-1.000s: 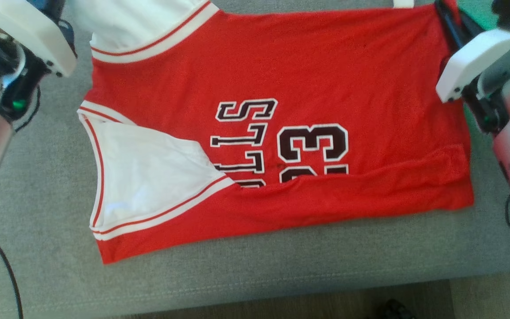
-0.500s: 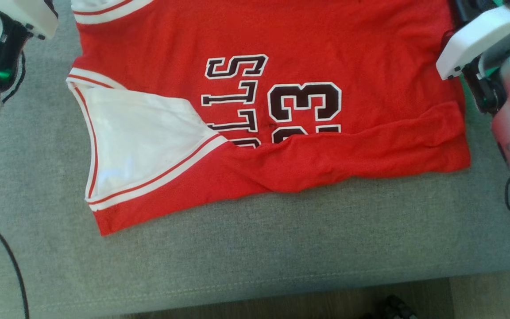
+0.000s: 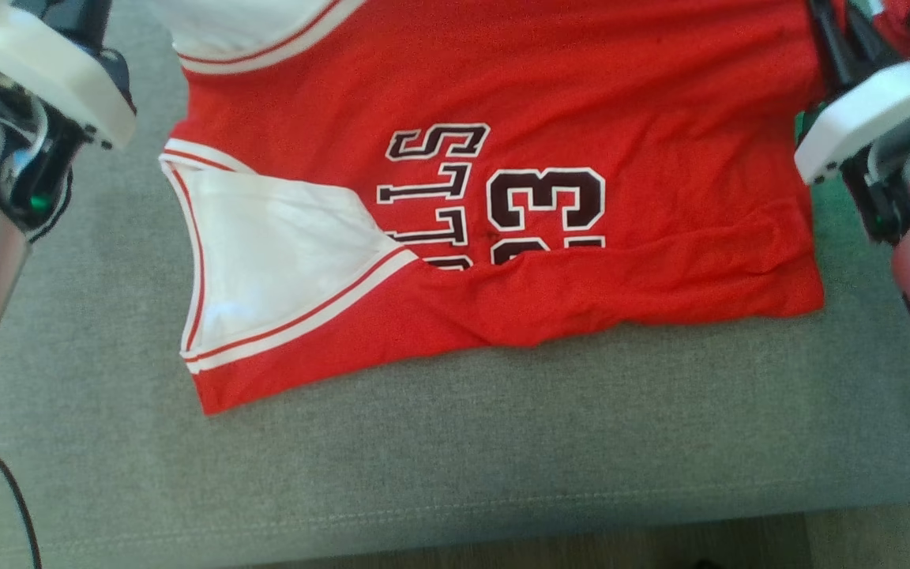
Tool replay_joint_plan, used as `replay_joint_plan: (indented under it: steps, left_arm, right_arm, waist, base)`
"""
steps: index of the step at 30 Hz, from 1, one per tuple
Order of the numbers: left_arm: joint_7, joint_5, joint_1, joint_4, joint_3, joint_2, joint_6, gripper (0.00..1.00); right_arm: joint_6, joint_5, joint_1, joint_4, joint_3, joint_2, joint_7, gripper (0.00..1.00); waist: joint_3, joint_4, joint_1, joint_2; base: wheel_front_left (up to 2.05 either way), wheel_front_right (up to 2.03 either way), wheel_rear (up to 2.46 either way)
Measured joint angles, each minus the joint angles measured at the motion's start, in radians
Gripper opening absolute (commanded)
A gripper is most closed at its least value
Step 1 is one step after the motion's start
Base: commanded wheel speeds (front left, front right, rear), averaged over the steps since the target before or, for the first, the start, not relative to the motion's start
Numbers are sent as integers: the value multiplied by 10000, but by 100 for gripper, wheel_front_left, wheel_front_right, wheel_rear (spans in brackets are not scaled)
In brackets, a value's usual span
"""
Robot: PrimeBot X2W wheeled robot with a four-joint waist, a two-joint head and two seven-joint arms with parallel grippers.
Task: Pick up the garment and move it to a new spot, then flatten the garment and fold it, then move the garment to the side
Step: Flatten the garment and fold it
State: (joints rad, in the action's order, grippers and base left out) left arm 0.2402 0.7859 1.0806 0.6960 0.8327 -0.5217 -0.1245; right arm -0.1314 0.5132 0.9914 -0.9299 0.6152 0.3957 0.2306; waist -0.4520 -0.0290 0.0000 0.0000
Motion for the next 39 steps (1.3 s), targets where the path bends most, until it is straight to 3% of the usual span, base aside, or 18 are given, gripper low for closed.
replay_joint_plan:
  steps: [16,27,39]
  left_arm:
    - [-31,309,-1992,-1772,401,-861,58,0]
    - [-934,456,-3496,-3444,1049,-1613,437,0]
    - [-2150,1034,-4684,-4995,1601,-2635,468,0]
  right_arm:
    - [0,779,-1787,1051,301,723,-495,0]
    - [0,1758,-3289,2579,671,1651,-2125,0]
    - [0,1714,-4166,3749,520,2213,-2932,0]
  waist:
    - [1364,181,-1,0]
    - [2078,372,-1,0]
    - [2448,371,-1,0]
  base:
    - [0,0,0]
    - [0,0,0]
    - [0,0,0]
